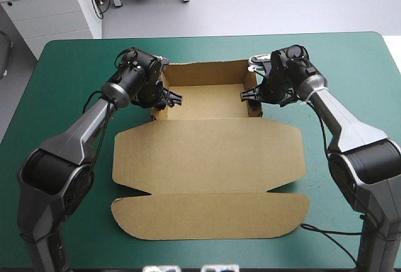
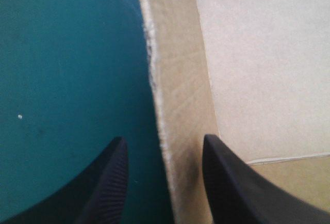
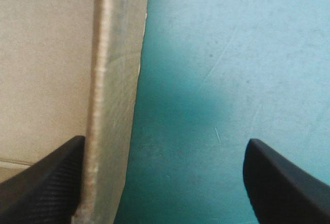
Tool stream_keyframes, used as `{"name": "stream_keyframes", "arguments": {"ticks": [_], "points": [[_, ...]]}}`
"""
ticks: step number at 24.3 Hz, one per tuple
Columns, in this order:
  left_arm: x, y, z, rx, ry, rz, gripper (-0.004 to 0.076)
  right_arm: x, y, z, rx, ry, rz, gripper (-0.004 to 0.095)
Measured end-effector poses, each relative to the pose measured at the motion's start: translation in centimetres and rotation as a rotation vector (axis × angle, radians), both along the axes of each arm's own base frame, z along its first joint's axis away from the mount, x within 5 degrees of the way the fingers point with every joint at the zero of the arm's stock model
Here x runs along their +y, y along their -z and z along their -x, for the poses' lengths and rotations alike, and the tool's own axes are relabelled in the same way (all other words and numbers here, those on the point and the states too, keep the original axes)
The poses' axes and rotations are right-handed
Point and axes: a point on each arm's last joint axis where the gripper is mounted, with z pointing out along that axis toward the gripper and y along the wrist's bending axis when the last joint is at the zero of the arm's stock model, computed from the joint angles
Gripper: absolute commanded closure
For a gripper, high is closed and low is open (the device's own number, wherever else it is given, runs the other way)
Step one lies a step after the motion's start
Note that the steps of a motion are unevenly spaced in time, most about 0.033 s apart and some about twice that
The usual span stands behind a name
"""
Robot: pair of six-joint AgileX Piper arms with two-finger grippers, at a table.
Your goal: Fold the box
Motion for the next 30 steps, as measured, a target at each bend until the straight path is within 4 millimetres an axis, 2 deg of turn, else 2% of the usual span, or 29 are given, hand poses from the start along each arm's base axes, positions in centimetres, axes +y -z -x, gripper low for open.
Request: {"name": "stream_keyframes", "arguments": {"ticks": [5, 8, 11, 13, 14, 15, 16, 17, 21, 27, 28, 30], "points": [[0.0, -0.5, -0.2, -0.017, 0.014, -0.013, 0.0376, 0.3, -0.6, -0.5, -0.061, 0.004, -0.037, 0.0152], [0.4, -2.2, -0.8, -0.097, 0.024, -0.056, 0.0376, 0.6, -1.9, -1.0, -0.115, 0.006, -0.073, 0.0152], [0.7, -5.0, -1.3, -0.205, 0.018, -0.076, 0.0377, 0.7, -3.6, -1.3, -0.169, 0.005, -0.093, 0.0153], [0.8, -8.4, -1.3, -0.313, 0.008, -0.042, 0.0461, 0.7, -5.4, -1.3, -0.204, 0.006, -0.1, 0.0152], [0.9, -10.0, -1.1, -0.357, 0.003, -0.018, 0.0595, 0.6, -5.9, -1.2, -0.201, 0.006, -0.097, 0.0152], [1.1, -12.2, -0.4, -0.413, 0.0, 0.023, 0.0703, 0.5, -6.4, -1.1, -0.19, 0.006, -0.083, 0.0152], [1.3, -13.2, 0.1, -0.436, -0.001, 0.042, 0.0723, 0.3, -6.5, -0.9, -0.177, 0.007, -0.065, 0.0153], [1.7, -14.8, 1.1, -0.47, -0.004, 0.064, 0.0724, 0.1, -6.5, -0.7, -0.152, 0.008, -0.045, 0.0153], [3.2, -18.9, 4.3, -0.569, -0.012, 0.104, 0.0724, 0.2, -6.3, -0.5, -0.124, 0.008, -0.047, 0.0152], [5.3, -23.4, 8.8, -0.686, -0.014, 0.156, 0.0724, 0.4, -6.3, -0.4, -0.115, 0.006, -0.071, 0.0153], [5.8, -24.6, 10.3, -0.716, 0.001, 0.184, 0.0724, 0.5, -6.3, -0.4, -0.112, 0.005, -0.08, 0.0153], [6.3, -25.8, 12.2, -0.743, 0.027, 0.224, 0.0724, 0.6, -6.3, -0.3, -0.105, 0.004, -0.096, 0.0153]]}}
